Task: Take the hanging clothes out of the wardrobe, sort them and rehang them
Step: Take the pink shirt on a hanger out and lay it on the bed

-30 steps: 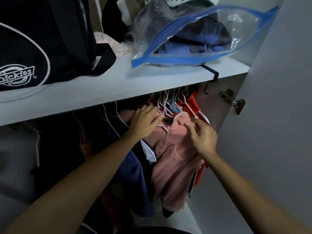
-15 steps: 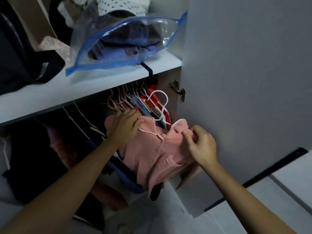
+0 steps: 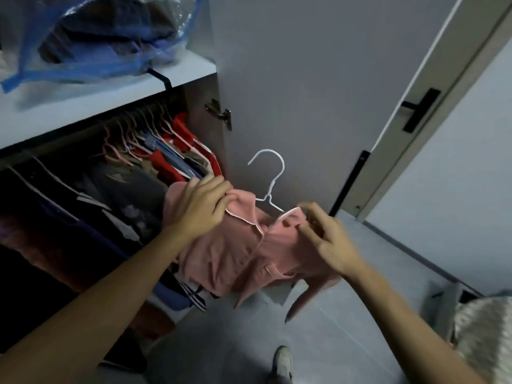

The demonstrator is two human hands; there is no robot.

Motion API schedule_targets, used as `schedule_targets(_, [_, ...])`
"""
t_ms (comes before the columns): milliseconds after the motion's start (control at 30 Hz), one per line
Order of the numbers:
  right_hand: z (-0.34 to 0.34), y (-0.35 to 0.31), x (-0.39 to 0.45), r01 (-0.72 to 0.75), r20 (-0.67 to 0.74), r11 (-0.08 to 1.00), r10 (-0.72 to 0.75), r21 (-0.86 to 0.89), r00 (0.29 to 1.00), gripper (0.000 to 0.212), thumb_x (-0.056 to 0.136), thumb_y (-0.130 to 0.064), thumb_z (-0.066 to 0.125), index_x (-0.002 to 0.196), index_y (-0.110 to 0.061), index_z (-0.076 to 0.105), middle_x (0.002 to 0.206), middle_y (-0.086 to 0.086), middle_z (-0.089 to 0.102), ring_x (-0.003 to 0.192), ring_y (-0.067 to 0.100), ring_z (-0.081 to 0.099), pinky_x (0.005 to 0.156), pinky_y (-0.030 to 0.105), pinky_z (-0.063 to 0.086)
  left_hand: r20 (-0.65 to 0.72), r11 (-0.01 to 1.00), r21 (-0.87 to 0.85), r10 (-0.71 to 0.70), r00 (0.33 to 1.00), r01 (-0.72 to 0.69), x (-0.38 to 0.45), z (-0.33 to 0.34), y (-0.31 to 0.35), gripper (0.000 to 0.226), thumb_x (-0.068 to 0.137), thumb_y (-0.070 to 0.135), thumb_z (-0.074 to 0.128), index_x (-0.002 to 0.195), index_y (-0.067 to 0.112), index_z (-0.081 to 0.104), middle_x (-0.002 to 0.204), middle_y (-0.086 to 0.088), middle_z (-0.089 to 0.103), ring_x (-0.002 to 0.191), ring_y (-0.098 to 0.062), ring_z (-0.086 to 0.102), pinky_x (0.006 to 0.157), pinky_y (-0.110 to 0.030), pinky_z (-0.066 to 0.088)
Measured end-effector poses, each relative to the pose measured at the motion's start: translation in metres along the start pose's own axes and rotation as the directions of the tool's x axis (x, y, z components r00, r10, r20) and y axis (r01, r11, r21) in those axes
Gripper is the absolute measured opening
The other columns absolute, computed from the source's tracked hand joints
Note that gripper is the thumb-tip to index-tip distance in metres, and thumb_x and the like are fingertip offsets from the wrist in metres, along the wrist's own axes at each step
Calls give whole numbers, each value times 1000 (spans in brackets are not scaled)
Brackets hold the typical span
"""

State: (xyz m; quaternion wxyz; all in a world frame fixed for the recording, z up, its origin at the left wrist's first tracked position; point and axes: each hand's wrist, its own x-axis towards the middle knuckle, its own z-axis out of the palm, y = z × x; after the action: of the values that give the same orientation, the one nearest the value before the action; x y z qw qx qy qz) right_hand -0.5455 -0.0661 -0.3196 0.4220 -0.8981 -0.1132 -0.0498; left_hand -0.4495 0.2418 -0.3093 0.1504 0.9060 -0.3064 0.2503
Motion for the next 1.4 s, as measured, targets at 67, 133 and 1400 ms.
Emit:
schedule_targets(67, [-14,0,-33,-16,-39,999,15,-28,999,19,104,-26,61,120,-34,54,91,-13,61,83,14,58,79,41,49,15,998,-57,26,1000,-25,-1,8,23,15,102,28,53,90,20,57,90,2,56,89,-29,55,73,-45,40])
schedule_targets(133, [-27,0,-70,-58,-111,996,50,-65,993,17,103,-25,62,111,-35,51,93,-10,63,85,17,60,78,40,50,31,991,-118,68,997,-64,-4,19,49,16,102,28,52,89,19,57,89,2,56,87,-30,56,72,-46,41])
schedule_targets(1400, [-160,39,-675,-788,-778,451,626,420,-56,6,92,-27,71,93,-32,68,89,-14,72,84,12,67,76,42,54,-73,162,-773,938,339,-614,-22,180,729,24,102,45,52,91,24,60,86,7,62,83,-21,59,70,-37,44])
